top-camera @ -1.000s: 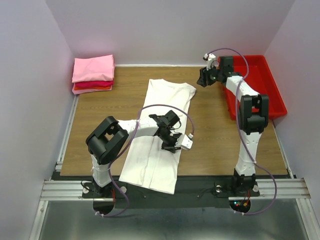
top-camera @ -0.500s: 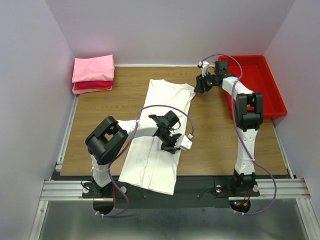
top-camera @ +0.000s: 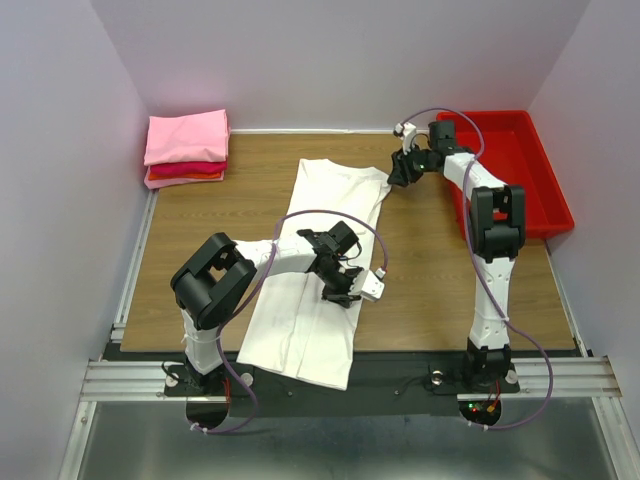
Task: Fold and stack the t-shirts
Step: Fold the tshirt
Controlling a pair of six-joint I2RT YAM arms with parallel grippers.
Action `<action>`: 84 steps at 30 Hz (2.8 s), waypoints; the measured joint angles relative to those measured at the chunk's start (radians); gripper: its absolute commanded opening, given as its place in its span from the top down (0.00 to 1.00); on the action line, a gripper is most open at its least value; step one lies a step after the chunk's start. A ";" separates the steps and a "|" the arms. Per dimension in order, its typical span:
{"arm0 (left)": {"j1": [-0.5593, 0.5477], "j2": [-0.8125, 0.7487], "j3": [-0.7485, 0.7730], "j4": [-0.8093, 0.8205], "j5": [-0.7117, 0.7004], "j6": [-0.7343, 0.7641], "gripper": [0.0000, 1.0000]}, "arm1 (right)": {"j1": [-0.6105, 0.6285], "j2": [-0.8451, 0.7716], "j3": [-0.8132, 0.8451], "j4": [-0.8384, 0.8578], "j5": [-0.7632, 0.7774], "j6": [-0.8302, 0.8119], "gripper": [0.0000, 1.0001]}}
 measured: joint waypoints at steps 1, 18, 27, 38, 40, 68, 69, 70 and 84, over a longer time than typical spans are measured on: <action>0.000 0.000 0.000 0.000 0.000 0.000 0.76 | 0.000 0.000 0.000 -0.004 0.000 -0.004 0.51; 0.003 0.003 0.000 0.001 0.009 -0.003 0.81 | 0.014 0.066 0.050 -0.046 -0.003 -0.021 0.84; 0.006 0.010 0.000 0.002 0.027 -0.006 0.91 | 0.019 0.074 0.137 -0.066 -0.002 -0.002 0.99; 0.013 0.017 0.001 0.002 0.047 -0.006 0.91 | 0.042 0.136 0.208 -0.074 0.035 -0.001 1.00; 0.013 0.018 0.001 0.002 0.048 -0.006 0.85 | 0.045 0.145 0.208 -0.074 0.049 -0.007 0.99; 0.443 -0.036 0.202 0.038 0.181 -0.489 0.61 | 0.071 0.336 0.489 0.111 0.356 0.120 0.32; 0.475 -0.036 0.211 0.066 0.166 -0.524 0.61 | 0.071 0.333 0.489 0.120 0.364 0.127 0.32; 0.496 -0.035 0.216 0.084 0.150 -0.556 0.62 | 0.071 0.325 0.484 0.132 0.372 0.143 0.32; 0.517 0.224 0.447 0.282 -0.095 -0.857 0.70 | 0.080 -0.176 -0.016 0.217 0.240 0.426 0.63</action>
